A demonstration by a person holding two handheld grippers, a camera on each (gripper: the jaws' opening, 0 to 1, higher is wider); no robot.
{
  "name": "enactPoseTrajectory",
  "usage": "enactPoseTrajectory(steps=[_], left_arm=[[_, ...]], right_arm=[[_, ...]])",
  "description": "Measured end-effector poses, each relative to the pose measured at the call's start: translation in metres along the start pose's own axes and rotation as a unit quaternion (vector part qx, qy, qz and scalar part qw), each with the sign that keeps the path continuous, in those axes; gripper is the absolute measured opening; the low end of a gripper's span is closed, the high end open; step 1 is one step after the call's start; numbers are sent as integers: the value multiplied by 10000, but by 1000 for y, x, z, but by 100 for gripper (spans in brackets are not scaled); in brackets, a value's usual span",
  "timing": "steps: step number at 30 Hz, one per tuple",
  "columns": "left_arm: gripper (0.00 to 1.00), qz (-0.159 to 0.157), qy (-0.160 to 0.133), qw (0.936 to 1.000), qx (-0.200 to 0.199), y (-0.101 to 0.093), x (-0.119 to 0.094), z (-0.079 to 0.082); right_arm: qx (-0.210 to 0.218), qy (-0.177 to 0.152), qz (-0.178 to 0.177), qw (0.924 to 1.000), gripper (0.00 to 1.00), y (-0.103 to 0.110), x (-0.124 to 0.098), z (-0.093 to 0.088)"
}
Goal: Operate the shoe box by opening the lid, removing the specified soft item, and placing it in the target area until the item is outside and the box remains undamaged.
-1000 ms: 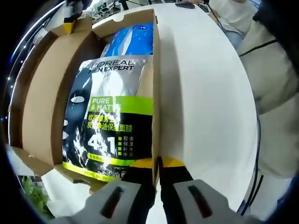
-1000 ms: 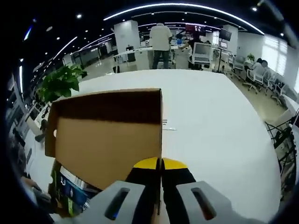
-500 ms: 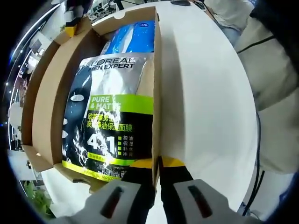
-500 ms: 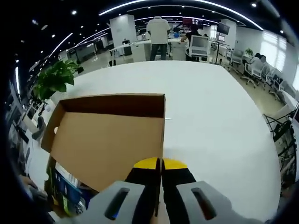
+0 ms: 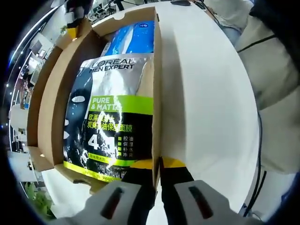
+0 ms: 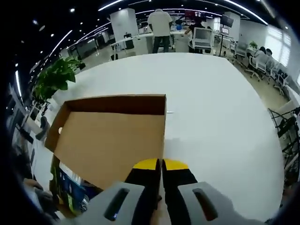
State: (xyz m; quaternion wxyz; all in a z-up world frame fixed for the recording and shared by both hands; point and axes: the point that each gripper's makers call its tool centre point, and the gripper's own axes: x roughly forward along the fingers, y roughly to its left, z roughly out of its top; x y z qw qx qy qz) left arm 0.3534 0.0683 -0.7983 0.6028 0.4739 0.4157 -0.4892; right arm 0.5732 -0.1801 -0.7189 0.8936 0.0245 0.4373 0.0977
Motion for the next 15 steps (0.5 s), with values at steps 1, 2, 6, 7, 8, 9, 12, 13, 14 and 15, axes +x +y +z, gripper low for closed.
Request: enactPoseTrajectory(steps=[1, 2, 6, 7, 8, 9, 12, 13, 14, 15], left_arm=[[2, -5, 0, 10000, -4, 0, 0, 0], [2, -4, -2, 10000, -1, 0, 0, 0], [1, -52, 22, 10000, -36, 0, 0, 0], [1, -58, 27, 10000, -37, 0, 0, 0], [1, -54, 26, 10000, -37, 0, 0, 0], [1, -30, 20, 10000, -26, 0, 0, 0], [2, 28, 3, 10000, -10, 0, 1, 0], [2, 32, 0, 10000, -11, 0, 1, 0], [2, 28, -3, 10000, -1, 0, 1, 0], [2, 19, 1, 10000, -9, 0, 1, 0]], right_arm=[[71, -91, 34, 9999, 0, -1, -2, 1], [123, -158, 53, 9998, 0, -2, -3, 3], [420, -335, 331, 9980, 0, 3, -25, -5], [572, -398, 415, 9967, 0, 3, -31, -5], [689, -462, 442, 9956, 0, 3, -36, -5], [843, -551, 499, 9937, 0, 3, -43, -6], [1362, -742, 919, 9836, 0, 13, -62, -11], [1369, -708, 1086, 9821, 0, 18, -65, -15], [1309, -532, 1286, 9816, 0, 25, -69, -23], [1235, -405, 1338, 9824, 0, 26, -71, -27]])
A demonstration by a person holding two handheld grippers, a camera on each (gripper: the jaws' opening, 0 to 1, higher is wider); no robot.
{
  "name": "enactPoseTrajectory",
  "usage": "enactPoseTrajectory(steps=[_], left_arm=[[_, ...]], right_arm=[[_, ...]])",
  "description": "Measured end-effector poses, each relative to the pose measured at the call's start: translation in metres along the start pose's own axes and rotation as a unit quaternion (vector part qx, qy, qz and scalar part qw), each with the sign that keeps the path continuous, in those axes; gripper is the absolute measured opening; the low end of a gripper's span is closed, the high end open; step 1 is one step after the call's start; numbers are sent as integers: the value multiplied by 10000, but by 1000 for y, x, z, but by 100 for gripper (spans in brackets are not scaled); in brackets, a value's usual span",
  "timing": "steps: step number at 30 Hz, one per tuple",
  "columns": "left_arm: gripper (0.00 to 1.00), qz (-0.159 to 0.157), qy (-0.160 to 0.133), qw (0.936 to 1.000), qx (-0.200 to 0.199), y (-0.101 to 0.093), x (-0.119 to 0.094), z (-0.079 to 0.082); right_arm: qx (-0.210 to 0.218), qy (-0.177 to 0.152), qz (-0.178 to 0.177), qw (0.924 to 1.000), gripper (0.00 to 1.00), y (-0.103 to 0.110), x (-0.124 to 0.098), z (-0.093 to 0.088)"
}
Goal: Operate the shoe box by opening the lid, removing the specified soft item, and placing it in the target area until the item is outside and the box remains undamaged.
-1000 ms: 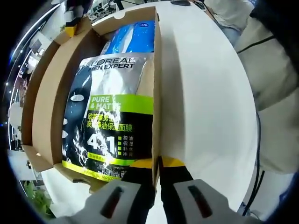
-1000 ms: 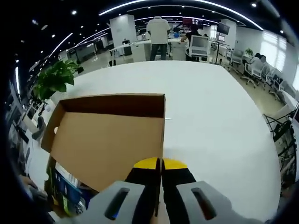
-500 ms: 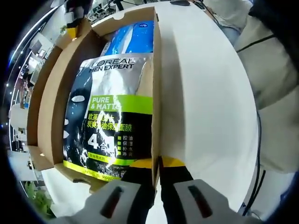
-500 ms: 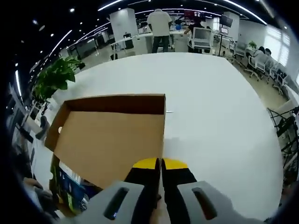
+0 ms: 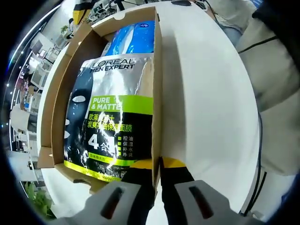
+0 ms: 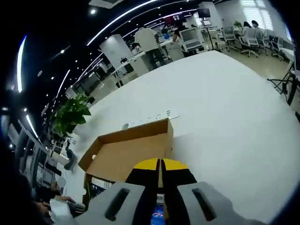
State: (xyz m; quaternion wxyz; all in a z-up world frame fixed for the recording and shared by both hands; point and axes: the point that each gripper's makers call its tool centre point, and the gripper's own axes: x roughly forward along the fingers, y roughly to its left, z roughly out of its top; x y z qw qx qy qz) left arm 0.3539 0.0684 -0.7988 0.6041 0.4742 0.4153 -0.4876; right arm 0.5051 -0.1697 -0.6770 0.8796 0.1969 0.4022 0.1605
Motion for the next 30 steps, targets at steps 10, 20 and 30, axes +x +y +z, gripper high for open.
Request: enactPoseTrajectory(steps=[10, 20, 30], left_arm=[[2, 46, -34, 10000, 53, 0, 0, 0], [2, 40, -27, 10000, 40, -1, 0, 0], [3, 52, -36, 10000, 51, 0, 0, 0]], right_arm=[[-777, -139, 471, 9958, 2, 16, -30, -2], [-348, -259, 826, 9956, 12, 15, -42, -17], [82, -110, 1005, 9948, 15, 21, -52, -36]])
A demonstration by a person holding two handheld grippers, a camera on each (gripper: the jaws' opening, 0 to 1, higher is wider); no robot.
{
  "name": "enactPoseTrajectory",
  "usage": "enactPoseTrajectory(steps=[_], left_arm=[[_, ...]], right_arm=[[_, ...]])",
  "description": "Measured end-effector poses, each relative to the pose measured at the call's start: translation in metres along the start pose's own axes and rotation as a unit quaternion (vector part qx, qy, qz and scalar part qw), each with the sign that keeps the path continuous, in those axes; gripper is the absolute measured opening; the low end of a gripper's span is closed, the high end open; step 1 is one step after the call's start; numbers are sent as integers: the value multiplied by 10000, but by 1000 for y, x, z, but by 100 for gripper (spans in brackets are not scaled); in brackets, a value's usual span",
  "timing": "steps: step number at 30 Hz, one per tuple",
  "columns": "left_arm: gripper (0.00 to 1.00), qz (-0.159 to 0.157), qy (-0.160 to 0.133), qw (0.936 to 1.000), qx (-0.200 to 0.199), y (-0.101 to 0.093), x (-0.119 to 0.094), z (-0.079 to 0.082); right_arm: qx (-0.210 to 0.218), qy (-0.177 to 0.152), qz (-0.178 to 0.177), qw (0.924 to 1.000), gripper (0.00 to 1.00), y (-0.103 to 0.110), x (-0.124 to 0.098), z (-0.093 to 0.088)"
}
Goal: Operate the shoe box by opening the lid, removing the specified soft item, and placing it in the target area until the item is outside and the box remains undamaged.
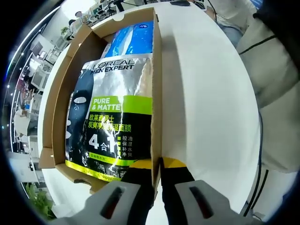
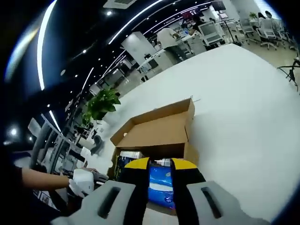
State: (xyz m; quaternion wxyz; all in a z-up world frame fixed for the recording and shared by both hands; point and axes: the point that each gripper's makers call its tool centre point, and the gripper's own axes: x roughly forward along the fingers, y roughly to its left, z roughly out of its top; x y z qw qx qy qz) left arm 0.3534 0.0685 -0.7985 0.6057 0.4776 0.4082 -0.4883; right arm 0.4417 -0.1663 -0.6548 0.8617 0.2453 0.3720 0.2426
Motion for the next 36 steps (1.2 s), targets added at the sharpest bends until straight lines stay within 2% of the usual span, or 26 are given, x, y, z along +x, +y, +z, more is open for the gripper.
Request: enactPoseTrajectory(steps=[3, 6, 7, 10, 14, 16, 18, 20, 22, 23, 26, 27, 28, 29, 31, 32, 36], left_arm=[[2, -18, 4, 10000, -13, 0, 0, 0], [3, -13, 1, 10000, -10, 0, 0, 0], [3, -3, -1, 10000, -8, 0, 0, 0], [3, 28, -11, 10000, 13, 0, 0, 0], [3, -5, -10, 10000, -2, 1, 0, 0], [3, -29, 1, 10000, -23, 1, 1, 0], [3, -36, 4, 10000, -35, 1, 1, 0], [3, -16, -3, 10000, -26, 1, 0, 0], [3, 16, -10, 10000, -14, 1, 0, 0], [3, 12, -7, 10000, -24, 1, 0, 0], [3, -12, 2, 10000, -54, 1, 0, 0], [3, -7, 1, 10000, -49, 1, 0, 0], [3, -2, -1, 10000, -46, 1, 0, 0], [3, 3, -3, 10000, -42, 1, 0, 0], [3, 6, -4, 10000, -38, 1, 0, 0], [3, 4, -3, 10000, -40, 1, 0, 0], [3, -6, 1, 10000, -43, 1, 0, 0]], right_arm=[[167, -29, 107, 9998, 16, 1, -4, -2], [281, -57, 467, 9985, 21, 12, -7, -5], [139, -52, 556, 9983, 26, 15, -7, -6], [-485, -113, 506, 9975, 39, 20, -9, -12], [-950, -358, 626, 9929, 38, 30, -13, -6], [-877, -527, 671, 9925, 34, 32, -15, -1], [-895, -745, 564, 9916, 30, 28, -16, 6], [-731, -751, 620, 9926, 36, 30, -15, 7], [-638, -715, 715, 9928, 46, 34, -13, 4], [-659, -719, 717, 9926, 47, 35, -12, 3], [-989, -680, 708, 9902, 33, 38, -11, -1], [-1323, -691, 685, 9864, 27, 38, -12, -2], [-1448, -669, 583, 9855, 20, 35, -12, -2], [-1558, -614, 486, 9847, 21, 33, -11, -2], [-1662, -605, 503, 9830, 26, 33, -10, -1], [-1844, -521, 449, 9804, 28, 30, -9, 0], [-1698, -303, 608, 9831, 55, 31, -4, -4]])
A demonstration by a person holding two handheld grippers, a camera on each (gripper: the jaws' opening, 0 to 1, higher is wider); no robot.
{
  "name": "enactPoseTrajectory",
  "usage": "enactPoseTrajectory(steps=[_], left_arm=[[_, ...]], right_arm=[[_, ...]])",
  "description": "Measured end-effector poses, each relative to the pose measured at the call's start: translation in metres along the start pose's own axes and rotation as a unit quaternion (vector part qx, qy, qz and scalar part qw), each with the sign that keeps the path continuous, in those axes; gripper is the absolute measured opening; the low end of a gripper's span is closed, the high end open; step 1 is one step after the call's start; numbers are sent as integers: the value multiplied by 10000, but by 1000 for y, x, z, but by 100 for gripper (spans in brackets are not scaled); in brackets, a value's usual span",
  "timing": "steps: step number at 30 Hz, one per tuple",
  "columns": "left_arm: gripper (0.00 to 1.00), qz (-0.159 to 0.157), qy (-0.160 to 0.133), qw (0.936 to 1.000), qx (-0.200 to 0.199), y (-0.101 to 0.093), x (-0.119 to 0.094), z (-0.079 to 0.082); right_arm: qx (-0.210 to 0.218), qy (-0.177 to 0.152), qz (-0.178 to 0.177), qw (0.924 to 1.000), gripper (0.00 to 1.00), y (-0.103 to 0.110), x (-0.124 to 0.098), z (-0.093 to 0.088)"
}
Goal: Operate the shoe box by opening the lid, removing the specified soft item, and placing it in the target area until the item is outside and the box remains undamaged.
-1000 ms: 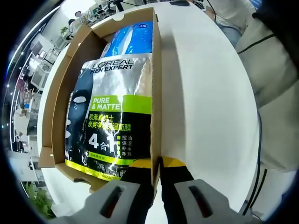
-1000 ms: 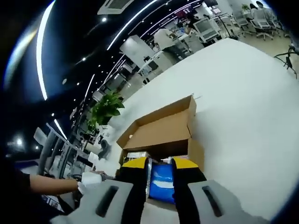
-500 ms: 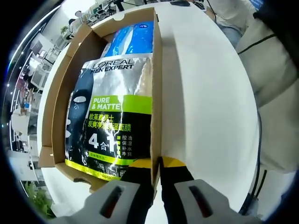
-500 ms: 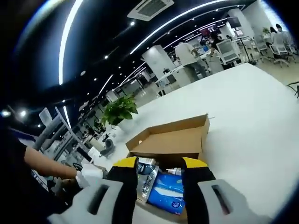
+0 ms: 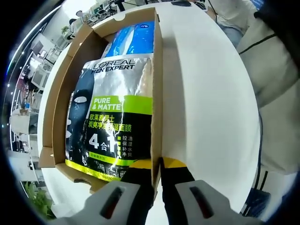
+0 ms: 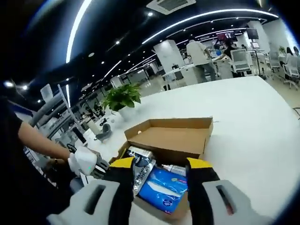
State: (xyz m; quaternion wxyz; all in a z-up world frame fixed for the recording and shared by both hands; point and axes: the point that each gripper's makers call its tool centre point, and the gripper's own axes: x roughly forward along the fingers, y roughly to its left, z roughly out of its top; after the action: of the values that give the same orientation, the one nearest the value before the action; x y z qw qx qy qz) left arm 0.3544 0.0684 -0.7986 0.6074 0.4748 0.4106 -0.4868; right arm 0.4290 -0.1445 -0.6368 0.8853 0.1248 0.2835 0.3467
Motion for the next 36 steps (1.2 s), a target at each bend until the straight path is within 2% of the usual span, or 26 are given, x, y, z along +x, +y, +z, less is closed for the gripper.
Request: enactPoseTrajectory(steps=[2, 3, 5, 6, 7, 9, 10, 15, 17, 18, 21, 23, 25, 27, 30, 33, 36], left_arm=[[3, 4, -2, 10000, 8, 0, 0, 0], [3, 1, -2, 10000, 5, 0, 0, 0], [3, -4, 0, 10000, 5, 0, 0, 0], [3, -13, 1, 10000, -2, 0, 0, 0], [3, -15, 2, 10000, -4, 0, 0, 0], [3, -12, 1, 10000, -2, 0, 0, 0], [3, -11, 1, 10000, -1, 0, 0, 0], [3, -11, 5, 10000, -1, 0, 0, 0], [3, -8, 8, 10000, 0, 0, 0, 0], [3, -6, 7, 10000, -1, -1, 0, 0], [3, 15, 31, 10000, -2, 0, 0, -1], [3, 7, 48, 10000, -13, 0, 1, -1], [3, -6, 53, 10000, -24, 0, 1, -1], [3, -8, 47, 10000, -23, 0, 0, -1], [3, 2, 48, 10000, -20, -1, 0, -1], [3, 3, 49, 10000, -22, -1, 0, -1], [3, 3, 50, 10000, -24, -1, 0, -1]], right_arm=[[184, 186, 165, 9995, 57, 6, 3, -8], [268, 201, 214, 9992, 53, 9, 4, -9], [369, 115, 244, 9990, 35, 9, 5, -9], [686, 40, 376, 9969, 31, 13, 6, -8], [912, -24, 450, 9948, 32, 14, 6, -7], [1413, -35, 620, 9880, 44, 17, 10, -10], [1512, -15, 668, 9862, 48, 18, 13, -14], [1452, 222, 617, 9872, 43, 8, 29, -33], [1591, 149, 601, 9853, 45, 12, 34, -38], [1695, 154, 726, 9827, 47, 20, 36, -42], [1574, 185, 711, 9848, 49, 26, 41, -52], [1658, 262, 755, 9829, 52, 27, 44, -60], [1798, 411, 839, 9793, 50, 28, 46, -66], [1907, 359, 791, 9778, 48, 25, 48, -65], [2082, 379, 722, 9747, 35, 17, 54, -63], [1942, 365, 692, 9778, 39, 18, 60, -58], [1800, 512, 705, 9798, 42, 19, 66, -60]])
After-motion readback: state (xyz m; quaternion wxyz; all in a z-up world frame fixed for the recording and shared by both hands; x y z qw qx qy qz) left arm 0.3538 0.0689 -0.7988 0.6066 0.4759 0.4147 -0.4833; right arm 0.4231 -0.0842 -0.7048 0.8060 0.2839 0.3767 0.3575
